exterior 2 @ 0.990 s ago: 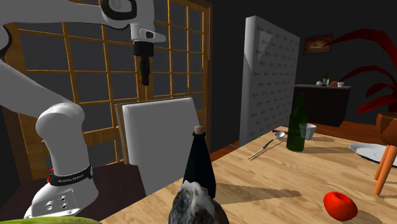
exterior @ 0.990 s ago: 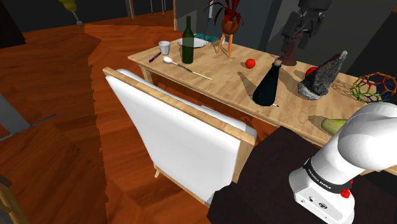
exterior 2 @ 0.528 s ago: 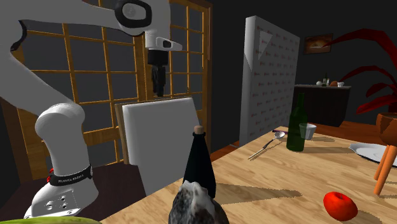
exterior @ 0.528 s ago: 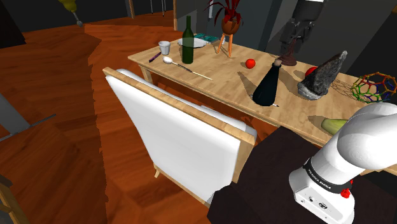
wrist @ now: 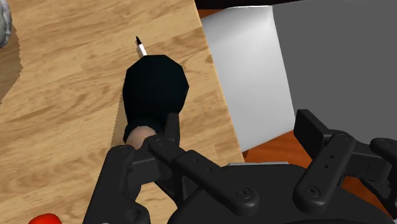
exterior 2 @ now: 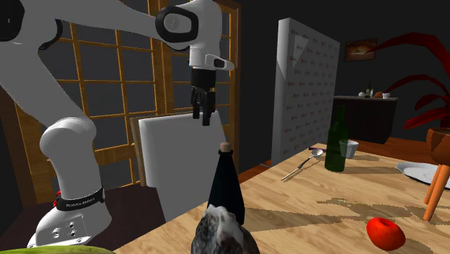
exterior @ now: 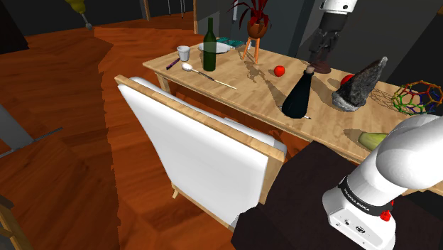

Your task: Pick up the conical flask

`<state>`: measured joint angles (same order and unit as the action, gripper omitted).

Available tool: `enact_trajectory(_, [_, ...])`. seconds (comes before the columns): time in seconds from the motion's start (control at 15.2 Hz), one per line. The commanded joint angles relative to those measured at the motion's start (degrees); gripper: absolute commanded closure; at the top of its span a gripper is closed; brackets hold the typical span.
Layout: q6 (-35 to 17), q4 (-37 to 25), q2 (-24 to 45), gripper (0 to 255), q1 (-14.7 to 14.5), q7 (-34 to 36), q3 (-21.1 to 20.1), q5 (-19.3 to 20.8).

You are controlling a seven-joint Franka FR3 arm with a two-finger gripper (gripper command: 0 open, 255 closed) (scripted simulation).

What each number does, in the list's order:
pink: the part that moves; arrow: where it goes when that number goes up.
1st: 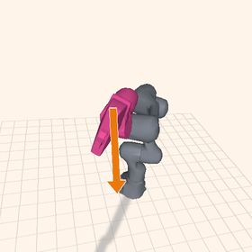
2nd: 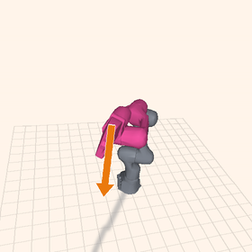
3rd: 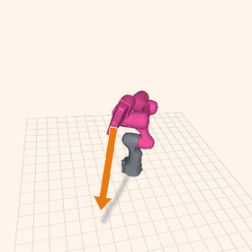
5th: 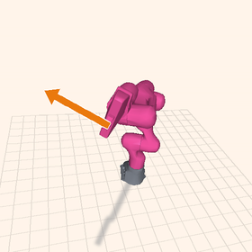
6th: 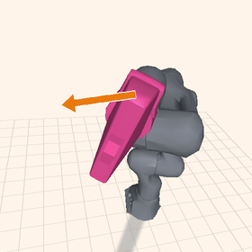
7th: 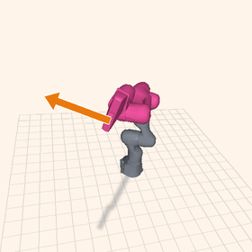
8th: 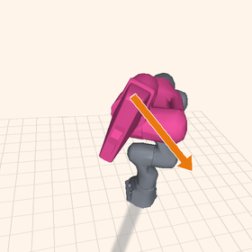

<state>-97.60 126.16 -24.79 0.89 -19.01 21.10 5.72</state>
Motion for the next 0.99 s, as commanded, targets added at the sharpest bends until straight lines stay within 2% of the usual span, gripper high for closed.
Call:
enact_trajectory(0.0, [-1.6, -2.1, 4.2, 0, 0.0, -3.8, 2.5, -0.3])
enact_trajectory(0.46, [-4.9, -10.9, 19.0, 0, 0.2, -15.5, 8.8, -4.8])
enact_trajectory(0.92, [-10.6, -6.5, 20.5, 0, 0.4, -16.3, 9.1, -5.5])
